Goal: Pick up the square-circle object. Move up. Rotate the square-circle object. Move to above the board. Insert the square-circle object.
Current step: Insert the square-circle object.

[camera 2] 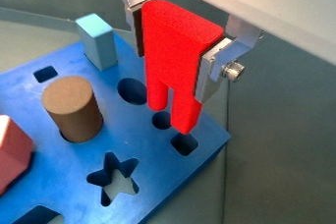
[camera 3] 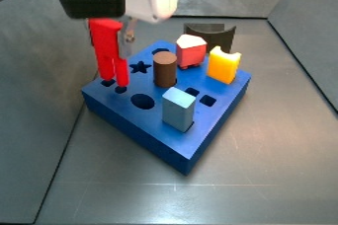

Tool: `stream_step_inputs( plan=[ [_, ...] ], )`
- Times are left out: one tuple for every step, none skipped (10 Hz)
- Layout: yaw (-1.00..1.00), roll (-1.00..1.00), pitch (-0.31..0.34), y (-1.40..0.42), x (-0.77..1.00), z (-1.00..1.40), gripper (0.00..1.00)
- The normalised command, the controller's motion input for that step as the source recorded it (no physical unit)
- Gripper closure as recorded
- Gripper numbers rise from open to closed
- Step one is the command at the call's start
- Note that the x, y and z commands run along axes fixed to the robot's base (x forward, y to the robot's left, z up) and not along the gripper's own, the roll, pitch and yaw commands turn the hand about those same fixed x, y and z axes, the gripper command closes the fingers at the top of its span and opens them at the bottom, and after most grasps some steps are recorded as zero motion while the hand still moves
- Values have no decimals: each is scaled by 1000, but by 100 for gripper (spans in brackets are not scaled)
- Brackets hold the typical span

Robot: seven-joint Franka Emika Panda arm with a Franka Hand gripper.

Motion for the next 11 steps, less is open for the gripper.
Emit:
stream_step_inputs(
  plan=[
    [-77,0,0,91,-57,-351,100],
    [0,-7,0,0,0,0,100],
    [0,-9,0,0,-23,-177,100],
    [0,-43,-3,0,0,-129,100],
    [0,-44,0,0,0,-37,100],
    [0,-49,0,17,0,-91,100],
    [-54,-46,0,0,23,-94,100],
    [-151,-41,0,0,74,-94,100],
    [-177,-43,0,0,69,-66,100],
    [-54,-54,0,0,0,-20,100],
    [0,-30,0,60,0,-34,100]
  ],
)
